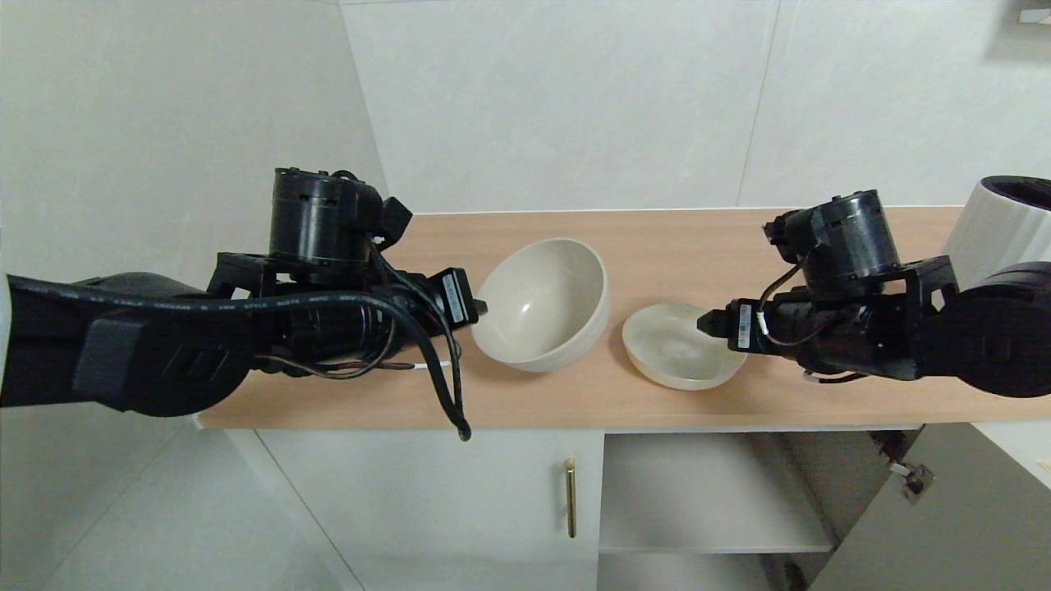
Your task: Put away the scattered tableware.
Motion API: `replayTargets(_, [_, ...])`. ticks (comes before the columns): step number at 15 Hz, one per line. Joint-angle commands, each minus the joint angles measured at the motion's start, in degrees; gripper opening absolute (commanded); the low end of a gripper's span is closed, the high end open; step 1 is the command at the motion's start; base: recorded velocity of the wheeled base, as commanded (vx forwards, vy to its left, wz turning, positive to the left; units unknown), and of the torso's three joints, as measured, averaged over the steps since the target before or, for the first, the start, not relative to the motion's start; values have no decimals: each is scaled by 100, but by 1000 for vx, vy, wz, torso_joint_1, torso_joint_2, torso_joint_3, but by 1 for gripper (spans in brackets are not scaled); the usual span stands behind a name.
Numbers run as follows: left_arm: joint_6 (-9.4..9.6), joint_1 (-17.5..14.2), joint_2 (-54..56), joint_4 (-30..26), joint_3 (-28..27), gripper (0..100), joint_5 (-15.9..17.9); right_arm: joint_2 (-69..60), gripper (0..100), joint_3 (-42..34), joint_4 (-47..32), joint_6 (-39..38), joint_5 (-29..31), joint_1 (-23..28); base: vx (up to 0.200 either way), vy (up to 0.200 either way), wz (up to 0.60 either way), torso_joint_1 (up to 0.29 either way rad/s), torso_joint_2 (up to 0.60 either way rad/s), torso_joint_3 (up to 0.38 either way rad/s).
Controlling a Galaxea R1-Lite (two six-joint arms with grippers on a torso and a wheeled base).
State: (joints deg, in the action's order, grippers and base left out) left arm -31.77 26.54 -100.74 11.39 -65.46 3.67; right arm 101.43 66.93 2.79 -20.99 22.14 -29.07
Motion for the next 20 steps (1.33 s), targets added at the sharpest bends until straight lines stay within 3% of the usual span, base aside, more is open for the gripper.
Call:
replayTargets(1, [-5,0,64,4,7,0,2,237,100,22,11,-1,10,-2,0,0,0,0,0,0])
replayTargets(11, [-5,0,64,4,7,0,-7,281,100,5,20,-10,-8,-2,0,0,0,0,0,0])
replayTargets(12, [-5,0,64,4,16,0,-7,281,0,5,20,-10,-17,-2,0,0,0,0,0,0])
replayTargets(20, [-5,-17,72,4,7,0,-15,281,0,-4,2,-10,-34,-2,0,0,0,0,0,0])
